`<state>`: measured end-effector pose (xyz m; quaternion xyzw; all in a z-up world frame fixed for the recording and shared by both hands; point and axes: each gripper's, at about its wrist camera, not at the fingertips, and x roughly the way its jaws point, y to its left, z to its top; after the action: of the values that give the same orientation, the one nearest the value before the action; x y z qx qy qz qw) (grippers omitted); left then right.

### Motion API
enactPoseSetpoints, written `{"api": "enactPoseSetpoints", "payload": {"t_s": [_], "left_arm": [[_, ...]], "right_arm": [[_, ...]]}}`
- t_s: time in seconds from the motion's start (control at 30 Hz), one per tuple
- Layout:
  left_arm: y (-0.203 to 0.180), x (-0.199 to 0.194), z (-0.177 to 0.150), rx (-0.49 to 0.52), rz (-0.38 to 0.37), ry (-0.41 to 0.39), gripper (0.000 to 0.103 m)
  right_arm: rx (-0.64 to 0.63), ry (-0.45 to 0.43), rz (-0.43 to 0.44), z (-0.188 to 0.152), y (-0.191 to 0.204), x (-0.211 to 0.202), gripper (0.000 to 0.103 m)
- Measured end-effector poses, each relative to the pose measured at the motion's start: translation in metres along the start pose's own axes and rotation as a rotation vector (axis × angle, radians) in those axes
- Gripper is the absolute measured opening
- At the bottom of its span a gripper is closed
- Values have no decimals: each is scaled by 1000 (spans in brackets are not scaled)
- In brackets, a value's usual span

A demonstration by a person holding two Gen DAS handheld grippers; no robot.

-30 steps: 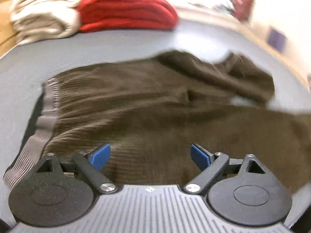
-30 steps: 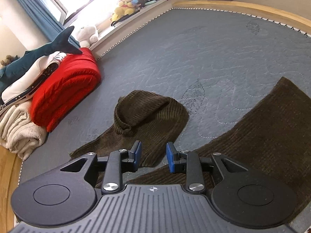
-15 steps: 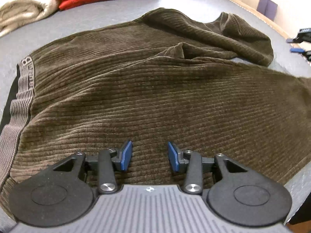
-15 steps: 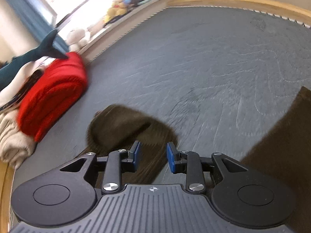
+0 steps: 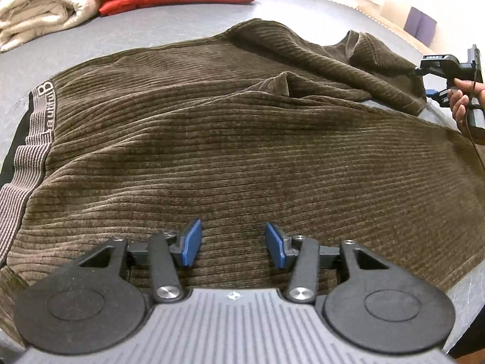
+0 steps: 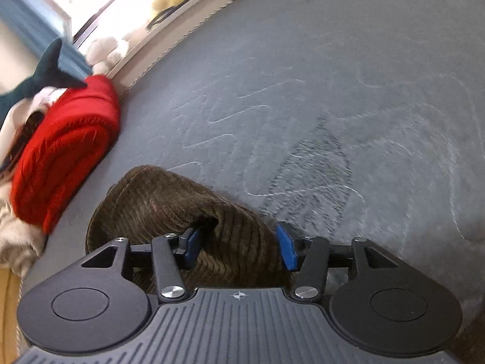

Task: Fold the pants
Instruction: 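Move the right gripper to the bunched leg end and grasp it, then lift the leg end with the right gripper and lay it straight beside the other leg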

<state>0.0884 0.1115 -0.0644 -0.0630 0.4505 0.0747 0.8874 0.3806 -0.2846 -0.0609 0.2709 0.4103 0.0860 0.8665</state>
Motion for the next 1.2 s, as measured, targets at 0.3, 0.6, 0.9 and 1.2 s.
{"api": "enactPoseSetpoints", "payload": {"t_s": [0.3,0.6,0.9,1.2], "left_arm": [[-9,-1,0,10,53,6,52],[-10,1,14,27,64,76,54],[-15,2,14,40,81,85,54],[-21,0,10,22,112,54,55]], "right_arm": [[-45,-124,246,30,1,-48,11],[206,-184,-139,41,-66,-74,28],[446,-152,-111,35,-125,-76,36],[806,-305,520,29,-166,-72,45]]}}
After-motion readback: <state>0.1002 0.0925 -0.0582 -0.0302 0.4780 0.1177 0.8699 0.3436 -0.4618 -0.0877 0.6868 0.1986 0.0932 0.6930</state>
